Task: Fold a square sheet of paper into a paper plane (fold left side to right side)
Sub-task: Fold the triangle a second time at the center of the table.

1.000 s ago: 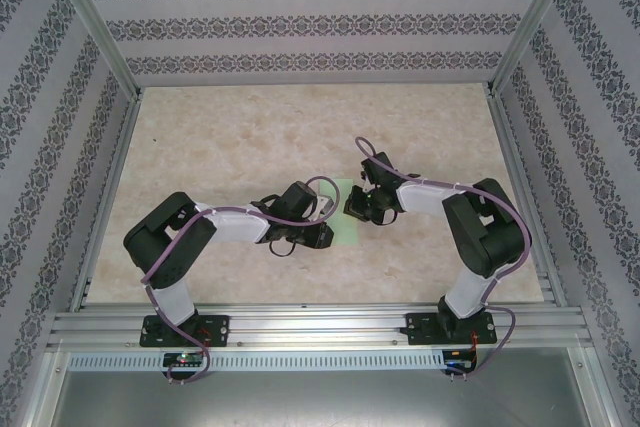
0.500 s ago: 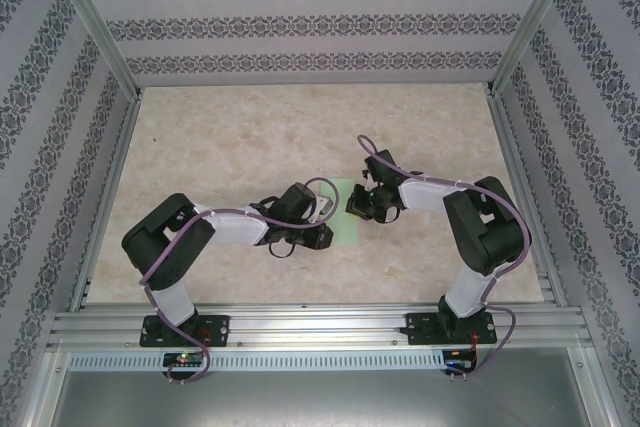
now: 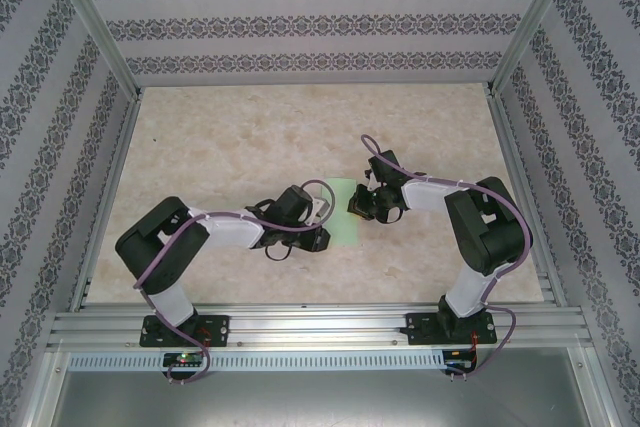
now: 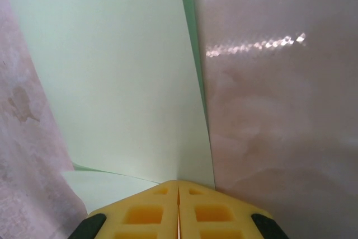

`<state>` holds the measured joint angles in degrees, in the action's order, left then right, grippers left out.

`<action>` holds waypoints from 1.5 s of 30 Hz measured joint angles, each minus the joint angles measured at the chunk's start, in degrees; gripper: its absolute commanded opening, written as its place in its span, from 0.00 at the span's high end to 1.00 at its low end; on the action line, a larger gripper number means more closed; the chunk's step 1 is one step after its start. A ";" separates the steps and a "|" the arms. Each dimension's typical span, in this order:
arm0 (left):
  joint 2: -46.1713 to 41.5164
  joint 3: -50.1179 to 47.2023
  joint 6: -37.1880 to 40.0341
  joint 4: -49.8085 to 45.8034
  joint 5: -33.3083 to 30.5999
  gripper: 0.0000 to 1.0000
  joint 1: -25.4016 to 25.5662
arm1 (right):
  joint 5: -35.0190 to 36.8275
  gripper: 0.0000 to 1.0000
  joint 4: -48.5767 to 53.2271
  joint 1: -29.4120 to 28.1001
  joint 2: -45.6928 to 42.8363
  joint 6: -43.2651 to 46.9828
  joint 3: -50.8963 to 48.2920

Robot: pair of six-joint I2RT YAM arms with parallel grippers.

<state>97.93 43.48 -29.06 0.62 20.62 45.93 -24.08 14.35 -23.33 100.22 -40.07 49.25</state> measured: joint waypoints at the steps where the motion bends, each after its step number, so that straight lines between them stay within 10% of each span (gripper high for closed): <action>1: -0.48 -0.52 -0.04 0.02 -0.09 0.76 0.00 | -0.17 0.91 -0.11 0.11 0.00 0.00 -0.07; 15: -9.99 -3.26 -2.80 -7.56 -2.51 0.60 -0.46 | 0.42 0.87 -3.91 0.98 -0.76 0.00 -1.42; 26: -13.73 -1.75 -7.91 -6.71 0.70 0.35 -8.48 | 4.22 0.55 1.64 3.93 -17.00 5.01 -2.10; 39: 4.11 11.08 -8.76 -1.05 7.65 0.41 -8.79 | 1.79 0.33 -0.35 6.60 -34.14 4.61 -17.62; 45: 8.22 13.40 -9.07 -0.44 9.14 0.70 -8.81 | -1.42 0.33 -3.72 6.60 -34.27 3.28 -20.04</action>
<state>106.15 56.88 -38.13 0.19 29.76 37.12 -25.50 10.63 -16.73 65.95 -36.80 29.21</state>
